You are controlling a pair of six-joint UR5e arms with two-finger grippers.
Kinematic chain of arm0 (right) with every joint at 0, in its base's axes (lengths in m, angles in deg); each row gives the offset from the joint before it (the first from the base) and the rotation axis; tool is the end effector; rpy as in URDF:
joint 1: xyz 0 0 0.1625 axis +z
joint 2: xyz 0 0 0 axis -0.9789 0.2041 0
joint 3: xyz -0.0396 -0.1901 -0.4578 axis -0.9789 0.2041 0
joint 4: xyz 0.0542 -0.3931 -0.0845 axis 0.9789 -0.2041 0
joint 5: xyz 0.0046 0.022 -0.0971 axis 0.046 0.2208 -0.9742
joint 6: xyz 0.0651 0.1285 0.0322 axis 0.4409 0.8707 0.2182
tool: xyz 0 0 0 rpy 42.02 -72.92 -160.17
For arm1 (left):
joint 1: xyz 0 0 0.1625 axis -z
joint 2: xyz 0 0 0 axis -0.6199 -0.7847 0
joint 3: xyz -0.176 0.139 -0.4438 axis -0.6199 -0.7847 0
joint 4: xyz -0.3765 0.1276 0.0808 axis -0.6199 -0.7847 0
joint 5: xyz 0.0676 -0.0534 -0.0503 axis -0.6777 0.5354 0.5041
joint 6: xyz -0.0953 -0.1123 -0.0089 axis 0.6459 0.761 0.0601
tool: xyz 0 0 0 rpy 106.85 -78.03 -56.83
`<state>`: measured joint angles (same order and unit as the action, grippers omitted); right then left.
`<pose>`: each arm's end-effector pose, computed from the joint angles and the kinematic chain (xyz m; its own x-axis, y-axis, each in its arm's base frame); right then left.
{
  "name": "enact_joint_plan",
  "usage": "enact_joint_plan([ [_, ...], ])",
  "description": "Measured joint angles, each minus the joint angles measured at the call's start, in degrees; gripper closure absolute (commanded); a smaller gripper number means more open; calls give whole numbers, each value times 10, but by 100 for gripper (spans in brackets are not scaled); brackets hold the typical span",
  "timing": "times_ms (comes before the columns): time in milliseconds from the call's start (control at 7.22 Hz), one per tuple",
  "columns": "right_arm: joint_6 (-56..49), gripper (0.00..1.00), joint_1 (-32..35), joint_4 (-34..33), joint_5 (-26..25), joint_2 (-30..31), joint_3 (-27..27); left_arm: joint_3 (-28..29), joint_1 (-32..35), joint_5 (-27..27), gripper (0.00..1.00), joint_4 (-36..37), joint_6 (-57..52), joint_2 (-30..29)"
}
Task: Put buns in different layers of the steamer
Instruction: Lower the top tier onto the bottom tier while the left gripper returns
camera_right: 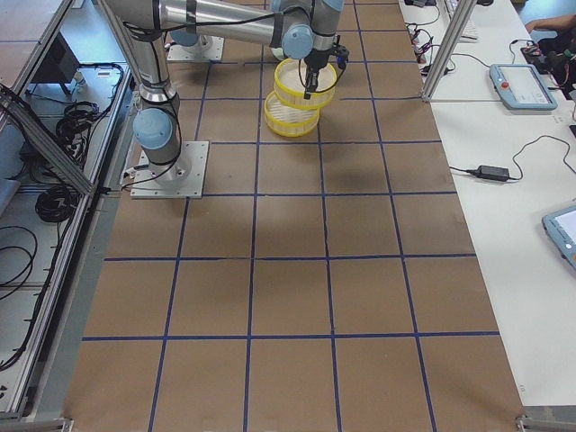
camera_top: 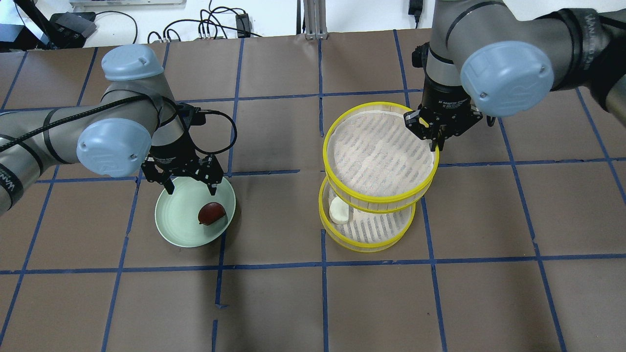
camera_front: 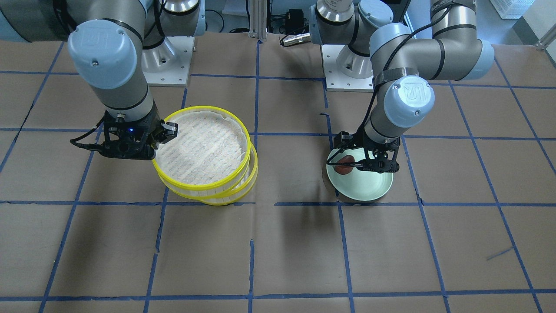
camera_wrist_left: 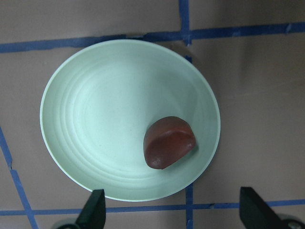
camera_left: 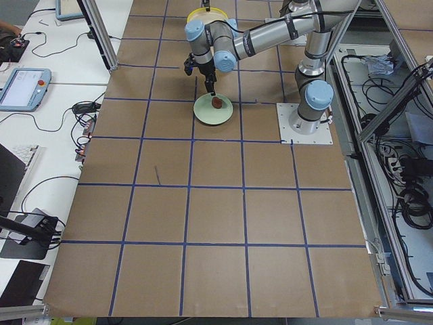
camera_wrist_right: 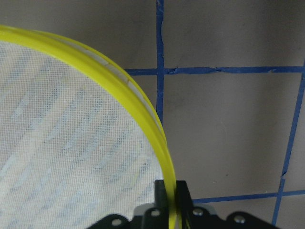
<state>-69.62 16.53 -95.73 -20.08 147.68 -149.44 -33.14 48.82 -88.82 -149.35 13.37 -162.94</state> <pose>0.1628 -0.5152 0.3964 -0.9943 -0.0043 0.1069 0.0117 0.9889 0.1483 -0.1019 -0.4836 0.3023 -0.9982 0.0554 -0.0211 0.0475 0.9606 0.2739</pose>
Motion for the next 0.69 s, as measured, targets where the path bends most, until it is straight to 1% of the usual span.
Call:
enact_joint_plan([
  [277, 3, 95, 5, -24, 2, -7, -21, -16, -4, 2, 0, 10, -1, -8],
  [693, 2, 95, 28, -84, -3, -4, -77, -19, -3, 8, 0, 41, -3, -19],
])
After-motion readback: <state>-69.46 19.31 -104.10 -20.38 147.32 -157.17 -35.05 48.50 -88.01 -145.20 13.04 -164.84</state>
